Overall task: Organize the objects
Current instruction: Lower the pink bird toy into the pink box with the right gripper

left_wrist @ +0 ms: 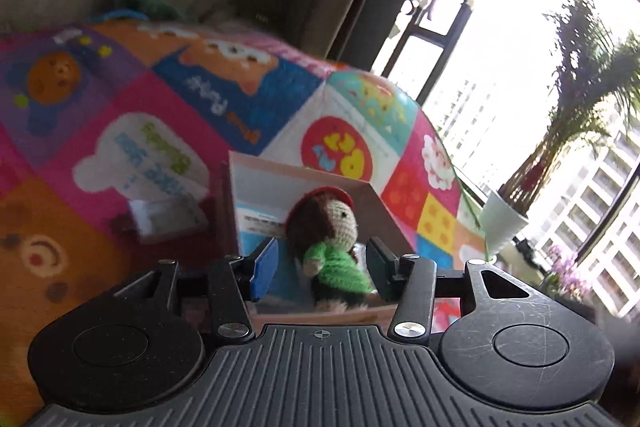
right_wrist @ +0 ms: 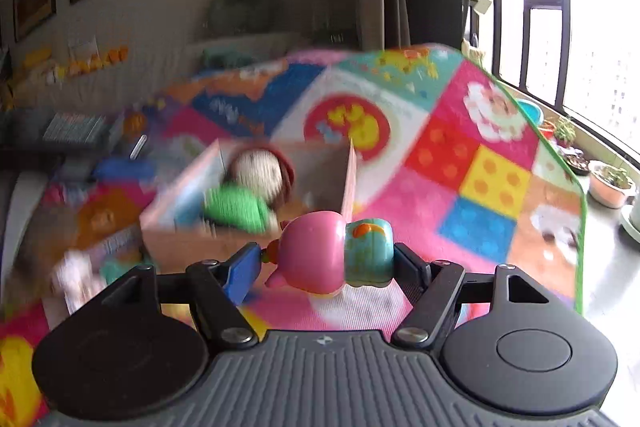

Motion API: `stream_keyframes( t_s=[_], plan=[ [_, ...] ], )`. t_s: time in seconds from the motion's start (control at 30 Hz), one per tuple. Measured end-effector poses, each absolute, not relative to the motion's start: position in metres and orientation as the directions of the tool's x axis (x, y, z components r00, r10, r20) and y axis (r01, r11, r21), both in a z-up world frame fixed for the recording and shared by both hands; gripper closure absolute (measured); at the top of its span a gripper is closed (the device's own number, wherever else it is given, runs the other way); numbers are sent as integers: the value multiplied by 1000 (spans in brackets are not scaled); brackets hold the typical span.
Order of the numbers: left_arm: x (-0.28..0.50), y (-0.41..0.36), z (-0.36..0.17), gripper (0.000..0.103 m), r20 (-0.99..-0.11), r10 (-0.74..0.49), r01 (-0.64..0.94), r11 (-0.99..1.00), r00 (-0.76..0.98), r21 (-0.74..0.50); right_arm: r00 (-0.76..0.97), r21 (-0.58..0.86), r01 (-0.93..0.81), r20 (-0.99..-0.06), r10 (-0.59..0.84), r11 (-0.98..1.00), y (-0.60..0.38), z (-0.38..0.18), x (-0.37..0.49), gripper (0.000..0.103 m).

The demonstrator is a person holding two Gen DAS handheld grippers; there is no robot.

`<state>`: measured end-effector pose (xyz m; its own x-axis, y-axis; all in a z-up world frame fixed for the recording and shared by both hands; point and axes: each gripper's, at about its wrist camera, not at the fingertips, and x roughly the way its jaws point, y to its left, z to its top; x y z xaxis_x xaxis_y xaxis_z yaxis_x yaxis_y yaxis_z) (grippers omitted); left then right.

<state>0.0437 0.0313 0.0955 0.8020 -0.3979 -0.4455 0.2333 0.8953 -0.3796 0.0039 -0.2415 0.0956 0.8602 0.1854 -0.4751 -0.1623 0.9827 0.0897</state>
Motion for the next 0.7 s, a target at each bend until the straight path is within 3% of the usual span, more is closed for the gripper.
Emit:
stream_keyframes(
  t_s=[0.17, 0.27, 0.33, 0.43, 0.57, 0.7],
  plan=[
    [12, 58, 92, 50, -446, -365, 248, 921, 817, -300, 870, 197, -110, -455, 191, 974, -232, 136, 87, 31],
    [9, 79, 86, 50, -465, -355, 209, 918, 811, -336, 822, 271, -93, -522, 228, 958, -225, 145, 146, 12],
    [4, 93, 83, 50, -468, -326, 189, 930, 821, -316, 811, 290, -39, -550, 200, 956, -223, 144, 164, 12],
    [4, 115, 76, 50, -476, -300, 154, 934, 827, -322, 813, 265, -61, -546, 202, 962, -218, 137, 156, 12],
    [25, 128, 66, 50, -500, -277, 118, 938, 820, -326, 834, 126, -104, -530, 156, 987, -206, 122, 116, 12],
    [48, 112, 59, 50, -556, -324, 185, 938, 765, -293, 840, 8, -185, -518, 162, 983, -194, 98, 63, 11]
  ],
)
